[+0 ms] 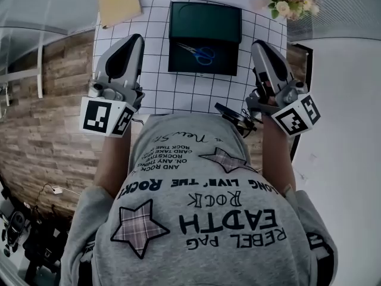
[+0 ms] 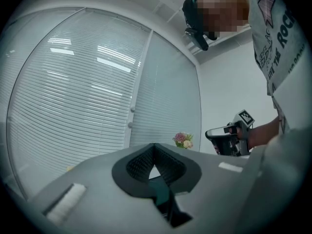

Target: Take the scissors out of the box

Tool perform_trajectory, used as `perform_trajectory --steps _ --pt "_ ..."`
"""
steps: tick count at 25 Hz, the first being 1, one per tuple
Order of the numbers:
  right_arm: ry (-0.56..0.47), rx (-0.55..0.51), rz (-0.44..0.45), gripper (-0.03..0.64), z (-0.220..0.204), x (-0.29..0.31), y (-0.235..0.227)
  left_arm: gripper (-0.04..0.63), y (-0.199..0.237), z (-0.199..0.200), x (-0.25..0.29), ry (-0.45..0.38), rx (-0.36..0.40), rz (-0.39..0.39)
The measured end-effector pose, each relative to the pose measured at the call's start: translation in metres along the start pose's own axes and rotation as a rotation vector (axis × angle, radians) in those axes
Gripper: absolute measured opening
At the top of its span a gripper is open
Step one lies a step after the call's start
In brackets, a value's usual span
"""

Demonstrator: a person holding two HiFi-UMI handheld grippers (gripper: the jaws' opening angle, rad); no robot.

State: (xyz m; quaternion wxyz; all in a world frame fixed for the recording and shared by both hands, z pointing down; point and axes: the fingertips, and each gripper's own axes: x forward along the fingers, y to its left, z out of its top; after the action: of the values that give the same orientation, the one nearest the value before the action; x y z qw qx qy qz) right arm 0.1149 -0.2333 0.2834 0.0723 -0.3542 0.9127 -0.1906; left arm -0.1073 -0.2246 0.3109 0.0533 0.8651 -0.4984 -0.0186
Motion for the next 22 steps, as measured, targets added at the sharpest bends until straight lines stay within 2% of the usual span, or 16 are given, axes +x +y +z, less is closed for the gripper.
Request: perform_trajectory --steps 14,22 --pt "0.138 -0.027 0.031 0.017 -0.037 0.017 -0.015 0.009 -0.003 -0.019 0.008 0.018 -0.014 0.008" --pt "0.276 -0.082 0.077 0.017 -0.075 0.039 -0.014 0.009 0.003 -0.031 0.013 0.035 -0.023 0.009"
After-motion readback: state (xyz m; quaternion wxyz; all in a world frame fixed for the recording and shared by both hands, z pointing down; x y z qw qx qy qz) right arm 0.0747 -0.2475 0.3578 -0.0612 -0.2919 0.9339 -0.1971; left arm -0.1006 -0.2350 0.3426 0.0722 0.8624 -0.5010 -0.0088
